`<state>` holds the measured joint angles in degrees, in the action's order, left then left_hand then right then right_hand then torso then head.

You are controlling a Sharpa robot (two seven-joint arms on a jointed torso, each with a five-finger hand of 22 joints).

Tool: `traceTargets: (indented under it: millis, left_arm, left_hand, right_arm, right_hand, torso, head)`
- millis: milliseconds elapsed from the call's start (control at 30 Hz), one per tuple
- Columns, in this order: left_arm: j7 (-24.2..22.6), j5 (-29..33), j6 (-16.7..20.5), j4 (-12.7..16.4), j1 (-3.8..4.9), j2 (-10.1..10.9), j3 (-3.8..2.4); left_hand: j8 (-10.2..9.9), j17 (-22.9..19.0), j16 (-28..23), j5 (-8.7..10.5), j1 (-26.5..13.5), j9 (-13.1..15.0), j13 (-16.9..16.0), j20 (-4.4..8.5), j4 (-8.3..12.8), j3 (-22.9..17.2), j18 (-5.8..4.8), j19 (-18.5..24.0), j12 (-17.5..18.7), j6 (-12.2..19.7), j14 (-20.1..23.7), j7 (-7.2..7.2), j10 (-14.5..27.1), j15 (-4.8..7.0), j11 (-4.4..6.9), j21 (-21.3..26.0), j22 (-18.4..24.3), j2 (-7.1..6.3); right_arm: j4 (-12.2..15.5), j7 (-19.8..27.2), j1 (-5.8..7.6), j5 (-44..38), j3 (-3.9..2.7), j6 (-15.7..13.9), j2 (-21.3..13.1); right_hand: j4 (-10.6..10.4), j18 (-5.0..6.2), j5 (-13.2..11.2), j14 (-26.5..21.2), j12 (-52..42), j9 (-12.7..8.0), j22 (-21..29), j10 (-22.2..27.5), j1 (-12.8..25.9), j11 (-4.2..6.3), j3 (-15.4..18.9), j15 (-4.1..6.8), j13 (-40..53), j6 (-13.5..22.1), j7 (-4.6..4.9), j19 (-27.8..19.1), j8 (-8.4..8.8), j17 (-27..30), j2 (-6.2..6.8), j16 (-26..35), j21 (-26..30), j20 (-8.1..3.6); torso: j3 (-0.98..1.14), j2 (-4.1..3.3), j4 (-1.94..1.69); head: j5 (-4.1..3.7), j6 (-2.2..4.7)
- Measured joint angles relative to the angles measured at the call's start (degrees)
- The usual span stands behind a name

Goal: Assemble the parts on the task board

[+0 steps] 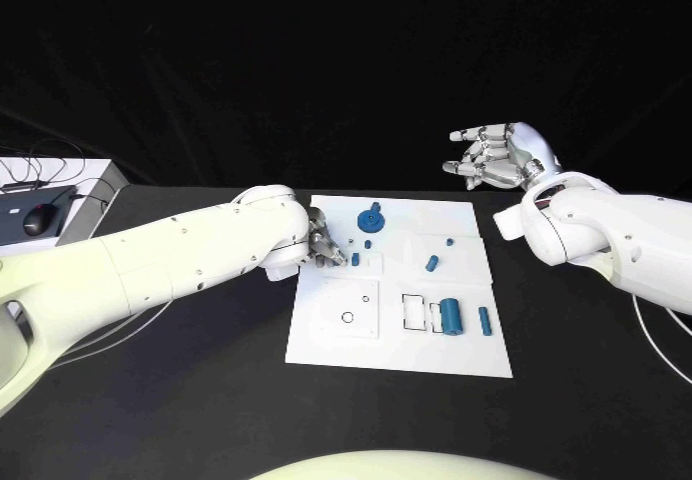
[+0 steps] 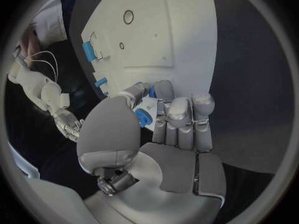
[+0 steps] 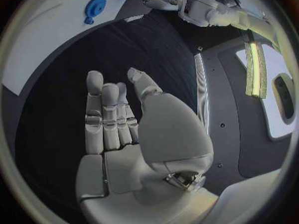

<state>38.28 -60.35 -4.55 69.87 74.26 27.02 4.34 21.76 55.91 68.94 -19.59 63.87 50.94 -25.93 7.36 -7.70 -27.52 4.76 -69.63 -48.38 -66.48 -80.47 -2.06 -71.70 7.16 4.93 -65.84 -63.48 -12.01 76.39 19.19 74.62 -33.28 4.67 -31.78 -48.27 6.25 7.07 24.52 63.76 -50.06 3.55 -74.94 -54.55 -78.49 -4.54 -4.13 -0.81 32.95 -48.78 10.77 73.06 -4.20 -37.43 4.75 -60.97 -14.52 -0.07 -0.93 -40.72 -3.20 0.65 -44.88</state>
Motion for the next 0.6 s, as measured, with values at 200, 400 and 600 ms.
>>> traceTargets:
  millis: [200, 400, 600]
  left_arm:
    - [-0.1, 0.1, 0.0, 0.0, 0.00, 0.1, -0.03]
    - [-0.1, 0.1, 0.1, 0.1, -0.02, 0.4, -0.28]
    - [-0.2, 0.1, 0.1, 0.5, -0.04, 0.9, -0.54]
  left_hand:
    - [0.0, 0.1, 0.0, 0.00, 0.2, 0.0, 0.0, 0.00, -1.0, 2.4, 0.00, 0.0, -0.2, 0.0, 0.0, -0.01, 0.0, 0.00, 0.01, 0.2, -0.1, 0.24]
    - [0.0, 0.1, 0.0, 0.00, 1.0, 0.0, 0.0, -0.21, -2.2, 5.1, 0.01, -0.2, -0.2, -0.2, 0.0, -0.20, 0.1, 0.00, 0.12, 0.2, -0.2, 0.66]
    - [0.0, 0.3, 0.3, -0.02, 2.2, 0.0, 0.0, -0.10, -4.4, 14.5, 0.00, -0.3, -0.5, -0.4, 0.0, -0.41, 0.2, 0.00, 0.22, 0.2, -0.6, 1.84]
  right_arm:
    - [0.0, 0.0, 0.00, 0.0, 0.00, 0.0, 0.0]
    - [0.0, 0.0, 0.00, 0.0, 0.00, 0.1, -0.1]
    - [0.0, 0.0, 0.00, 0.0, 0.00, 0.1, -0.1]
  right_hand:
    - [0.0, -0.01, 0.0, 0.0, 0.0, 0.0, 0.0, 0.0, 0.0, -0.02, 0.0, 0.00, 0.0, 0.0, -0.02, 0.0, 0.00, 0.0, 0.00, 0.0, 0.0, 0.00]
    - [0.2, -0.04, 0.0, 0.0, 0.0, 0.0, 0.0, 0.2, 0.0, -0.23, 0.2, 0.00, 0.0, 0.4, 0.16, 0.0, 0.00, 0.1, 0.00, 0.0, 0.0, 0.00]
    - [0.2, -0.06, 0.0, 0.0, 0.0, 0.0, 0.0, 0.2, 0.0, -0.24, 0.2, 0.00, 0.0, 0.4, 0.16, 0.0, 0.00, 0.1, 0.00, 0.0, 0.0, 0.00]
  torso:
    - [0.01, 0.00, 0.01]
    - [-0.02, 0.00, 0.02]
    - [-0.03, -0.01, 0.02]
  head:
    - [-0.01, 0.09]
    - [-0.06, 0.15]
    - [-0.15, 0.22]
